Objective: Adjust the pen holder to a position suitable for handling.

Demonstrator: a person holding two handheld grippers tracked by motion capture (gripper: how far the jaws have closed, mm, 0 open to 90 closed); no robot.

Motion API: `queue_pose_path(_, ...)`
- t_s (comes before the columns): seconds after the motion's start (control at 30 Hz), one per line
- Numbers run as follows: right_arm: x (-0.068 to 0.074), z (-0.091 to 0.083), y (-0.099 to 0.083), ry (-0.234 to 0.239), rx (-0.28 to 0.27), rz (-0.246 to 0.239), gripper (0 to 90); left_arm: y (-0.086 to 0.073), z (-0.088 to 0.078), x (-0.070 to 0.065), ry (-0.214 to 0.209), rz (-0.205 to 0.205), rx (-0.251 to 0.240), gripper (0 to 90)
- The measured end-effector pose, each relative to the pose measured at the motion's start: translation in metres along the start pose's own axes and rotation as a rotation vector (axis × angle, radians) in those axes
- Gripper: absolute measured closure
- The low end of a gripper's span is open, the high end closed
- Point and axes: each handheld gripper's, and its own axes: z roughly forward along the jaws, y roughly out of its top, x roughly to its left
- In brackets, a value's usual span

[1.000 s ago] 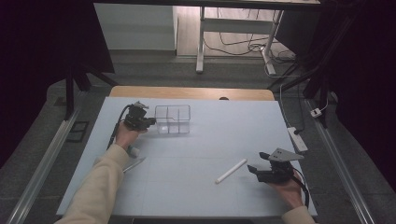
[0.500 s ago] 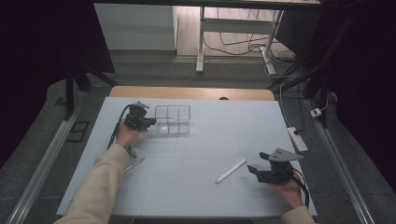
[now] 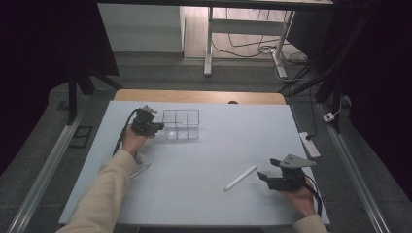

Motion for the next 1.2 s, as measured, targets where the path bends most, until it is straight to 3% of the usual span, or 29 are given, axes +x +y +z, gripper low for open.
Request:
queue_pose_path(0.5, -0.001, 0.001, -0.001, 0.002, 0.000, 0.003, 25.1, 0.009, 0.009, -0.012, -0.030, 0.015, 0.003, 89.3)
queue_pose_path(1.2, -0.001, 0.002, -0.001, 0.010, 0.007, 0.004, 25.0, 0.033, 0.031, -0.042, -0.070, 0.059, 0.006, 89.2)
